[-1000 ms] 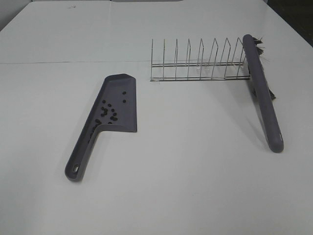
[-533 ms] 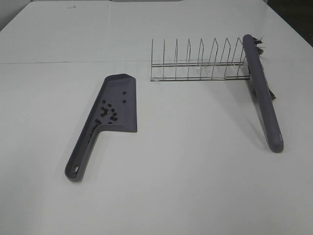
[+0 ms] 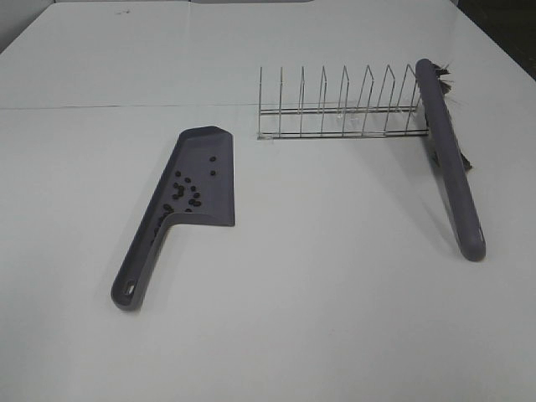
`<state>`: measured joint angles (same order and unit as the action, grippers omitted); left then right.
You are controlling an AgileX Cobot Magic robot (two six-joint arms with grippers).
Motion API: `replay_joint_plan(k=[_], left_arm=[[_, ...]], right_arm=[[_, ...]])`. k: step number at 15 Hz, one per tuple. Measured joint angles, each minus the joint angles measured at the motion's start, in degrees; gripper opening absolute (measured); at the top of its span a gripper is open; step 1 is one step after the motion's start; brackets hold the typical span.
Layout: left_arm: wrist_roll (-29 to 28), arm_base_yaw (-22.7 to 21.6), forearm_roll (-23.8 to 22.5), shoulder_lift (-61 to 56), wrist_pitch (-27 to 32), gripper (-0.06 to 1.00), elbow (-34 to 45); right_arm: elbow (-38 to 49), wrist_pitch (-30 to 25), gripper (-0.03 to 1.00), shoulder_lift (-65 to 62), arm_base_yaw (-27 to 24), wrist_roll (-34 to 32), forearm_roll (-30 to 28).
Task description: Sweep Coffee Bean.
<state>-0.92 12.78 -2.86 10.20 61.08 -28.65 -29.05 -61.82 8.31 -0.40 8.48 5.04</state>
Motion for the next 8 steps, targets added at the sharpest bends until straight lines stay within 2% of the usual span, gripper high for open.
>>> replay_joint_plan(k=[2, 4, 8], left_arm=[[0.0, -6.53, -0.11, -4.18, -0.06, 0.62, 0.0], [0.0, -10.26, -0.17, -8.54, -0.06, 0.62, 0.0], [0.0, -10.83, -0.17, -10.49, -0.11, 0.62, 0.11]], right_arm=[[0.0, 0.23, 0.55, -1.15, 0.0, 0.0, 0.0], [0.0, 0.46, 0.55, -2.58, 0.0, 0.0, 0.06], [0.0, 0.57, 0.55, -6.13, 0.0, 0.0, 0.06]])
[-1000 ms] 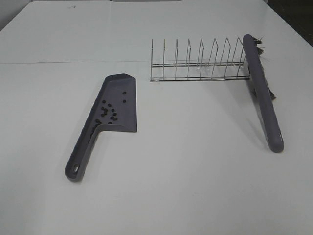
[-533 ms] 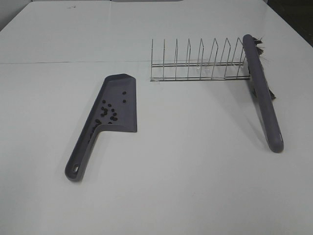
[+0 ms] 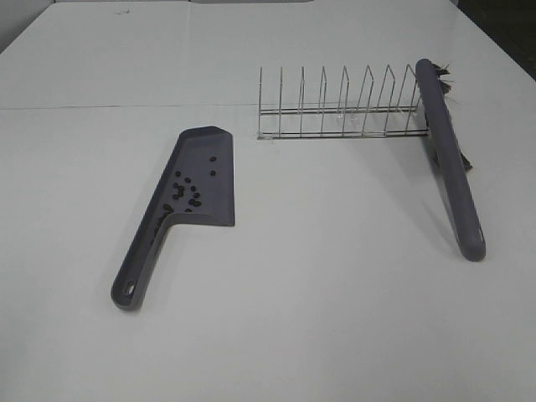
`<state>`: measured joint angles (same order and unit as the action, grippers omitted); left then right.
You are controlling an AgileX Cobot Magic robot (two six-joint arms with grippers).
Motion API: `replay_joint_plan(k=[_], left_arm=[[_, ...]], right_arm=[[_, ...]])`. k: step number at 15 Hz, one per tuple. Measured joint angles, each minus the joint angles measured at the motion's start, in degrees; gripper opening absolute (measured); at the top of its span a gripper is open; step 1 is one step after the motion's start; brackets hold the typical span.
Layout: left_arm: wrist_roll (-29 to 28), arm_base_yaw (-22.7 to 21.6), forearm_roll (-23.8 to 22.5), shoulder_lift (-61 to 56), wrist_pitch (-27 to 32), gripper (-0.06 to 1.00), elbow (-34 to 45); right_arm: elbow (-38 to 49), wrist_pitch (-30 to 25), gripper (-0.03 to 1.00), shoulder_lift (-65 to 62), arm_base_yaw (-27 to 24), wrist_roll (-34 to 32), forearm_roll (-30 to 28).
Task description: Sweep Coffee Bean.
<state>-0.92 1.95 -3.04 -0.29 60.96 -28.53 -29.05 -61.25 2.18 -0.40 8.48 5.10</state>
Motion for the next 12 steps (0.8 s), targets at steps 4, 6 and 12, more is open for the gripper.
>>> replay_joint_plan(k=[4, 6, 12], left_arm=[[0.0, 0.0, 0.0, 0.0, 0.0, 0.62, 0.0], [0.0, 0.0, 0.0, 0.0, 0.0, 0.62, 0.0], [0.0, 0.0, 0.0, 0.0, 0.0, 0.62, 0.0]], right_arm=[[0.0, 0.06, 0.55, -2.41, 0.0, 0.0, 0.0], [0.0, 0.06, 0.55, -2.41, 0.0, 0.0, 0.0], [0.0, 0.06, 0.55, -2.41, 0.0, 0.0, 0.0]])
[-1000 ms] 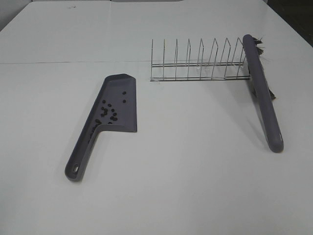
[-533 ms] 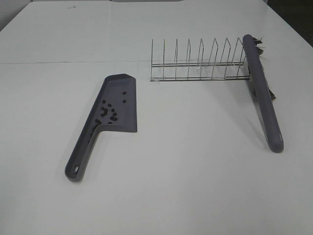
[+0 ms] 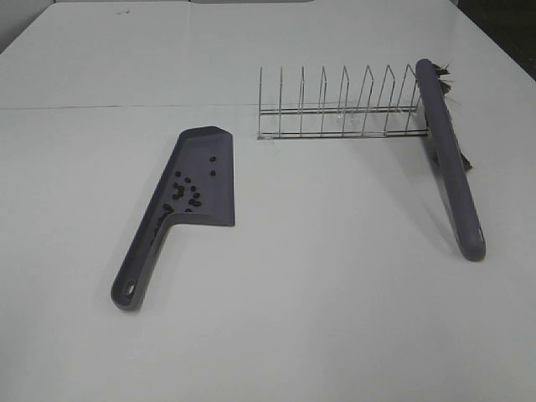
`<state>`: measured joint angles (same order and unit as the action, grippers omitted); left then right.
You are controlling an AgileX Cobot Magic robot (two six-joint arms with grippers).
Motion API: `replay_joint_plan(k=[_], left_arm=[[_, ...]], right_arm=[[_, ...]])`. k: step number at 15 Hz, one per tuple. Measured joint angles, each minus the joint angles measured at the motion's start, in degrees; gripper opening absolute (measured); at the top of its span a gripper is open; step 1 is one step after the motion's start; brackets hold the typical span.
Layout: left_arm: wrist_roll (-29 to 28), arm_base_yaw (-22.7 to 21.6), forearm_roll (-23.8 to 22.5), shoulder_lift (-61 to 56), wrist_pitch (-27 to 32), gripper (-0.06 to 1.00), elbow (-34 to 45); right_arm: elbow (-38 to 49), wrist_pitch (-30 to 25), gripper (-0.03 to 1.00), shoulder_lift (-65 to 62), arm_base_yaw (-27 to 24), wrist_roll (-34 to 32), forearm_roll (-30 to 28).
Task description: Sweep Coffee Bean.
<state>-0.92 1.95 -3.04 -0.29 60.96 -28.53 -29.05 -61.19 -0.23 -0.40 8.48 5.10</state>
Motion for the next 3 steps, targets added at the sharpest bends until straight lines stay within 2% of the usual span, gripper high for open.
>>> replay_joint_plan(k=[3], left_arm=[[0.0, 0.0, 0.0, 0.0, 0.0, 0.62, 0.0]], right_arm=[[0.0, 0.0, 0.55, 0.0, 0.0, 0.0, 0.0]])
